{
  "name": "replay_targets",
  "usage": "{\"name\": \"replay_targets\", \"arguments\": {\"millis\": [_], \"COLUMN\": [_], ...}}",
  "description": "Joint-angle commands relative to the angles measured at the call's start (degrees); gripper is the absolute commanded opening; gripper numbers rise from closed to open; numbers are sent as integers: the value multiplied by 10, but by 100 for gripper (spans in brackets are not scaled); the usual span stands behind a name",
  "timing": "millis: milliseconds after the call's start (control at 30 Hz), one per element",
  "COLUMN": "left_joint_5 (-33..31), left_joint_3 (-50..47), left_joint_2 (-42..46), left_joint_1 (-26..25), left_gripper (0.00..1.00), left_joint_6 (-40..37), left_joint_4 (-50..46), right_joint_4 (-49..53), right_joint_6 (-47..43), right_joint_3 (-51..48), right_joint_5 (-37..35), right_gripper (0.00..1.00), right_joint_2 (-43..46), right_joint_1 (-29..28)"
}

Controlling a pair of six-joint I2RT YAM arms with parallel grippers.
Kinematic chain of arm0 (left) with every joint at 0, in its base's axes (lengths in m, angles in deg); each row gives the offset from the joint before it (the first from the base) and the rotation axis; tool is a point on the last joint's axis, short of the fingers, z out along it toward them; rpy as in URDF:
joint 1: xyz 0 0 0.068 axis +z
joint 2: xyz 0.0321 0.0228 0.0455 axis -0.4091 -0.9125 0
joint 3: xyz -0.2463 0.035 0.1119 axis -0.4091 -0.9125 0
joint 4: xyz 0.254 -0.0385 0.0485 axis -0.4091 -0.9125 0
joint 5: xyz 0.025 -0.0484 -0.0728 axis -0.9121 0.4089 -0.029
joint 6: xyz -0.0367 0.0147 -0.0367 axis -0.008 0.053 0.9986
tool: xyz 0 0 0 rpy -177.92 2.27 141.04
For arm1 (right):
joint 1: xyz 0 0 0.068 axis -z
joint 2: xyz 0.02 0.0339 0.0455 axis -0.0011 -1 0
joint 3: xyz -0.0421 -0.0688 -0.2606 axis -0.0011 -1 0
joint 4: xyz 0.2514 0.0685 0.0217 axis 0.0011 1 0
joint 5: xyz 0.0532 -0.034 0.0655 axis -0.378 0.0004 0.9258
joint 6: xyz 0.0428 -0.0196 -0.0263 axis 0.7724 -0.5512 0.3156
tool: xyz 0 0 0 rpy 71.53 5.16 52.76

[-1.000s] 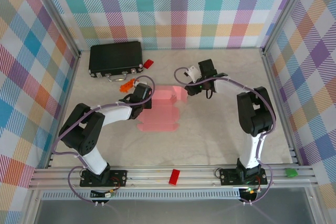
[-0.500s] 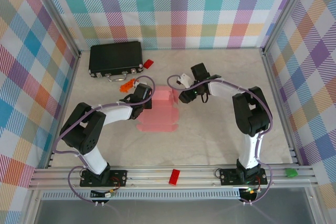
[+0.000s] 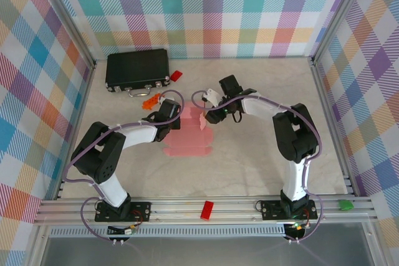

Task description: Fold the paper box

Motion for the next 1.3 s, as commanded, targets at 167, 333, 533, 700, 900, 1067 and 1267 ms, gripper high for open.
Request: {"name": "replay_targets", "arguments": {"millis": [167,333,533,700,900,1067,1267], "left_joint_5": [25,35,45,48,49,48,53], "left_joint_3": [2,-3,-12,-14,-14,-14,-14], "left_joint_2": [4,12,19,21,22,22,26], "left_joint_1": [-6,-6,-6,-5,-6,-6,-6], "left_gripper": [0,0,0,0,0,0,0], "left_joint_6": [6,6,9,9,7,8,7], "left_joint_4": [-5,-5,-4,-5,-6,-7,-10], "right_joint_4": [-7,-26,-64,-84,-84,-74,-91], "right_joint_6": [51,79,118,136,134,127,163], "right_joint_3": [30,29,16,10,14,25,32], "right_joint_5": [0,-6,-9,12,43,58,8], "right_gripper": [48,48,47,47,49,51,49], "right_joint_2": [-27,-33,-34,-37,-40,-47,-60], "right_joint_1": [-9,-15,-20,-20,-20,-19,-20]}}
